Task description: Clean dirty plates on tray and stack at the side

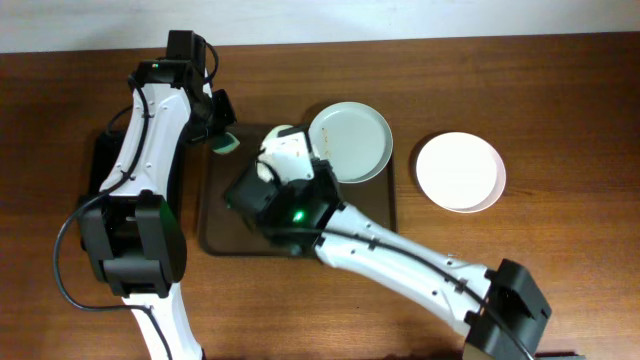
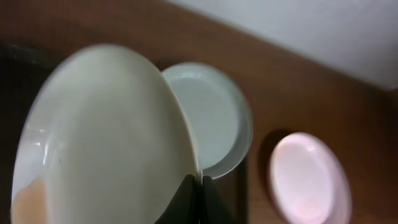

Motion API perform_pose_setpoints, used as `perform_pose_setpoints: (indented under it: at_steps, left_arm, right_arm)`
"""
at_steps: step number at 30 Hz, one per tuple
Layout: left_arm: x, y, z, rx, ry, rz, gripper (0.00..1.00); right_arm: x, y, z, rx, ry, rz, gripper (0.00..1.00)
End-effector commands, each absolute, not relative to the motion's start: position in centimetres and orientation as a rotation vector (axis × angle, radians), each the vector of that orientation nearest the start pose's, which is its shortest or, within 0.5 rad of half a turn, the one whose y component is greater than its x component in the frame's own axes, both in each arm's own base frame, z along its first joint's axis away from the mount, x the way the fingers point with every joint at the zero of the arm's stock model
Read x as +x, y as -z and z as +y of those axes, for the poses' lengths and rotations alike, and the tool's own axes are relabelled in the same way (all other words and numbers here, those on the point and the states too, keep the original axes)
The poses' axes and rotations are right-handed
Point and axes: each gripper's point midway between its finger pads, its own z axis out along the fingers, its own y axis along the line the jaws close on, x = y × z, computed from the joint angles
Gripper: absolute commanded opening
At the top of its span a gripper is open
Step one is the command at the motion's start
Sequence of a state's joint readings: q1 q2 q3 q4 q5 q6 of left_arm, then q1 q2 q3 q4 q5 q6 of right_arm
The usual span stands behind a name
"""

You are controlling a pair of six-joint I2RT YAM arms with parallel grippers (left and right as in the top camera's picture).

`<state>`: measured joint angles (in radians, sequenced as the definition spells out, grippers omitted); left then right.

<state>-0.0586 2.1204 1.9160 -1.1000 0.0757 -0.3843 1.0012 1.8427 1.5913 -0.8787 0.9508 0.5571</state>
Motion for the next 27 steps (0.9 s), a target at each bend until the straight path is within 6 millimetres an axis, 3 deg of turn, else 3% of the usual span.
perform_pose_setpoints:
  at_steps: [1,5,10,12,17,22,24,27]
  left_arm:
    - [47.6,-12.8,-4.3,-0.417,0.218,2.821,0.01]
    - [47.6,-12.8,-4.2,-0.419,0.218,2.820,0.00]
    - [47.6,-12.8,-4.2,-0.419,0.218,2.820,0.01]
    - [47.6,-12.8,-4.2,-0.419,0.218,2.820,0.01]
    - [47.6,-12.8,-4.2,-0.419,0.216,2.820,0.01]
    - [47.6,-12.8,-4.1,-0.421,0.207,2.819,0.01]
    - [47.6,-12.8,-4.1,-0.420,0.207,2.820,0.01]
    - [47.6,-12.8,-4.1,-0.420,0.207,2.820,0.00]
  right_arm:
    - [33.8,-26.3,26.3,-0.137,0.639,1.869,0.04]
    - [32.7,-28.7,26.3,-0.108,0.718,1.731,0.04]
    - [32.8,-28.6,26.3,-0.111,0.715,1.739,0.04]
    - [32.8,-27.9,26.6,-0.128,0.687,1.774,0.04]
    - [33.3,-24.1,28.0,-0.206,0.521,1.989,0.04]
    - [34.5,-20.0,27.3,-0.216,0.213,2.340,0.36]
    - [34.9,-18.6,25.8,-0.161,0.057,2.506,0.52]
    - [34.6,-16.2,22.2,0.015,-0.112,2.759,0.58]
